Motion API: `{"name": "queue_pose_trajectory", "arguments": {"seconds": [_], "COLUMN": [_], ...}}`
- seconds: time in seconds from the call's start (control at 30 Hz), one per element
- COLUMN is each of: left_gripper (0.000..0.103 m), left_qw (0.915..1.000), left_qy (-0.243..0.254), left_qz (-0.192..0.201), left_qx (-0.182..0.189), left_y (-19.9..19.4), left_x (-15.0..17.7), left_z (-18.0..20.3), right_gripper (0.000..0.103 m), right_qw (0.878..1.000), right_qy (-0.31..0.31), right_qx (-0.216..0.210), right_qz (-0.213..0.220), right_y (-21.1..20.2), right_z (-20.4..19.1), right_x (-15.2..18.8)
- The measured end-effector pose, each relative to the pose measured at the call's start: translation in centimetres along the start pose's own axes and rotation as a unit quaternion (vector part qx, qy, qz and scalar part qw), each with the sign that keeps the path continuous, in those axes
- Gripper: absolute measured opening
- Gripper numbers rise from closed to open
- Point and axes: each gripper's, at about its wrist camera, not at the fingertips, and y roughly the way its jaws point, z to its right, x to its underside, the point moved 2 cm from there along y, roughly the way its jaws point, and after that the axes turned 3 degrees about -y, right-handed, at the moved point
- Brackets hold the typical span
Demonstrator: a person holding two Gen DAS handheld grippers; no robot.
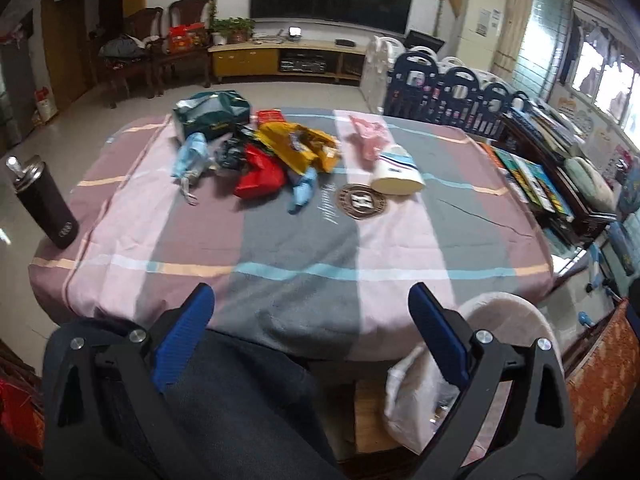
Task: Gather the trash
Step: 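Move both tools from the wastebasket back toward the trash on the table, then grasp the blue face mask with the left tool while the right tool grasps the yellow snack bag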
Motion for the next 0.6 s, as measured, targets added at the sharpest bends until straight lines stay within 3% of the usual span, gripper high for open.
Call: {"name": "queue_pose_trajectory", "arguments": {"seconds": [0.03,0.17,0.37,0.5,0.6], "left_gripper": [0.097,0.096,0.092,0.092,0.095], "left_qw": [0.9997,0.9942,0.986,0.9834,0.9861], "left_qy": [-0.016,-0.101,-0.161,-0.179,-0.163], "left_qz": [0.002,-0.018,-0.017,-0.006,-0.026], "left_qx": [-0.018,-0.032,-0.04,-0.032,-0.021], "left_y": [0.8,4.5,10.6,15.1,19.2], "left_x": [-0.5,-2.1,-7.2,-12.4,-15.3], "left_z": [-1.5,-8.0,-14.8,-17.3,-17.5], "right_gripper": [0.1,0.1,0.1,0.1,0.1], "right_qw": [1.0,0.998,0.994,0.992,0.99], "right_qy": [0.002,0.006,-0.023,-0.049,-0.064], "right_qx": [-0.011,-0.023,-0.029,-0.028,-0.021], "right_qz": [-0.018,-0.062,-0.1,-0.111,-0.121], "right_y": [0.7,3.3,6.7,8.6,10.3], "right_z": [-0.1,-0.8,-3.2,-4.7,-5.6], "right_x": [0.0,0.1,0.5,0.5,0.3]}}
